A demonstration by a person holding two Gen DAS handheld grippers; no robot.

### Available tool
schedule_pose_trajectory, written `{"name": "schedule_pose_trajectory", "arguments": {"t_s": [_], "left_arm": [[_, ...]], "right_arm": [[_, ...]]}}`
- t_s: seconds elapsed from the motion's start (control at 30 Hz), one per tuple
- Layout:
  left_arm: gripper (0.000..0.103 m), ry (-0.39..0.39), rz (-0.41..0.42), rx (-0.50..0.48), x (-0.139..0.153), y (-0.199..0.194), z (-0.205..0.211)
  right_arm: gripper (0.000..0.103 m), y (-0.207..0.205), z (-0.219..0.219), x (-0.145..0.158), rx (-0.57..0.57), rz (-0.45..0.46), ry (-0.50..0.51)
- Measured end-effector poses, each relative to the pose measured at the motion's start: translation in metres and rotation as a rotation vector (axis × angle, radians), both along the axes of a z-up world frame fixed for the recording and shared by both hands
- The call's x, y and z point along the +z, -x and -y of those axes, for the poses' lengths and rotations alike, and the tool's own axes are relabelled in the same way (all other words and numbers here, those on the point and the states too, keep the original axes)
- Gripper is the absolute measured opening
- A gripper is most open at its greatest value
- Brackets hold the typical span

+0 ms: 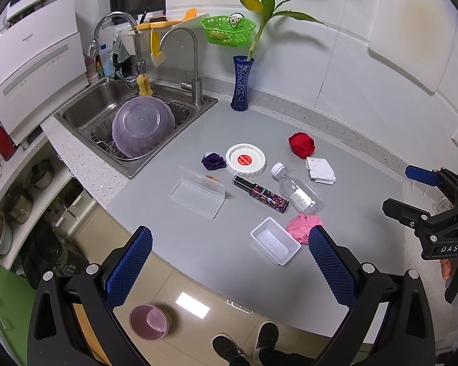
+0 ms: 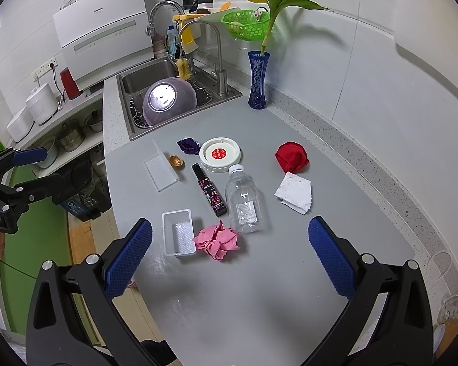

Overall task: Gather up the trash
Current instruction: 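Reach the right tool to the clear water bottle and close on it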

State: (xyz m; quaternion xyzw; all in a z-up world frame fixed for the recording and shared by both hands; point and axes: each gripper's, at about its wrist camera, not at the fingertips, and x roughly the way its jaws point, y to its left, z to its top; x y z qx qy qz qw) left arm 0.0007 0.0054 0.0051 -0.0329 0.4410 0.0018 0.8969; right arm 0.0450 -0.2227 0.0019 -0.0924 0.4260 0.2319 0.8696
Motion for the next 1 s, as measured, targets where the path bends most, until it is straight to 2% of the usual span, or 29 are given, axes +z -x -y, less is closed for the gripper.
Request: {"name": "schedule_pose_trajectory", "arguments": {"t_s": [0.33,0.67,0.83,1.0], "left_arm": [[0.098,0.002,-0.006,-0.001,-0.002,-0.002,0.002],[0.098,0.019,-0.028,0.014,-0.012,-0.010,0.000],[0.098,0.000,-0.030,0.028,-0.017,-0.013,0.000],[0.098,0.038,-0.049,0.050,-0.026,-0.014,-0.006]], "right_arm": [[0.100,0.000,-0.001,-0.001,-0.001,0.003,-0.001],[0.100,-0.017,0.001,-0.014,-0.012,-0.040,0.000],[0.100,-0.043,-0.005,-0.037,-0.014,-0.077,0.042],[0.100,-0.079,-0.018,-0.069,0.003,-0.127,0.089]]}}
